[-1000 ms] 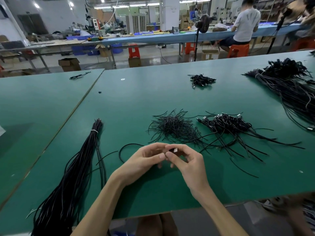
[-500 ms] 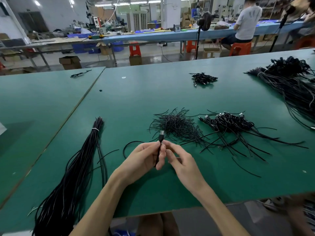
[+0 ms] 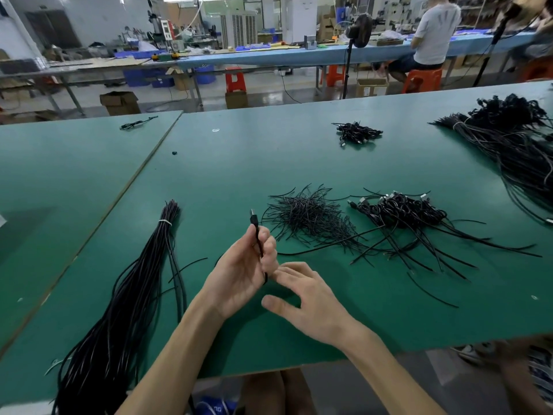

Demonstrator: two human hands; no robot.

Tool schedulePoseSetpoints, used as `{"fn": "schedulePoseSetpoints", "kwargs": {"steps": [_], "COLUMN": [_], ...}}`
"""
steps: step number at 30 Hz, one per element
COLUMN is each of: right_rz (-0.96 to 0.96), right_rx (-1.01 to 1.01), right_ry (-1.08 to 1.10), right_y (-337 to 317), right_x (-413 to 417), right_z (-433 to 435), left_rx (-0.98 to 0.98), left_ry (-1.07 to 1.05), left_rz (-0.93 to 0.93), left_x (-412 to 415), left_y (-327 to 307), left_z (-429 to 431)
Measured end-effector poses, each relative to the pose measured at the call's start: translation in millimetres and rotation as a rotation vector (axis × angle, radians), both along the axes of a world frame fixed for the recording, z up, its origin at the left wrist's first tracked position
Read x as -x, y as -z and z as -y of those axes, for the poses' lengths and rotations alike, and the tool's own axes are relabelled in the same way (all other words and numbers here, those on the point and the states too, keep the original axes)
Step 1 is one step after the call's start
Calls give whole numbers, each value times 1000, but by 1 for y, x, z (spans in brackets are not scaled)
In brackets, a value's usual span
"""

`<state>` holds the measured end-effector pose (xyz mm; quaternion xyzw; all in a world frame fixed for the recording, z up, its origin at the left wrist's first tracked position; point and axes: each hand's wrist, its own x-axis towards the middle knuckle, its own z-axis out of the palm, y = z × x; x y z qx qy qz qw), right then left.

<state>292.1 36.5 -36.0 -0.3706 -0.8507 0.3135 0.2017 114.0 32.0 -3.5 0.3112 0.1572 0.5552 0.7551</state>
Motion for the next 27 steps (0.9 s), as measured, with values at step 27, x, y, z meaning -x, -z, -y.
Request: {"fn": "schedulePoseSetpoints", "kwargs": {"steps": [27], "right_rz": [-625], "right_rx": [370], "right_ry": [109], "right_y": [-15], "right_x": [-7], "right_z": [4], "left_rx": [146], "left_ry": [-343], "left_rz": [258], "left_x": [6], "left_y": [-6], "left_z": [-5]}}
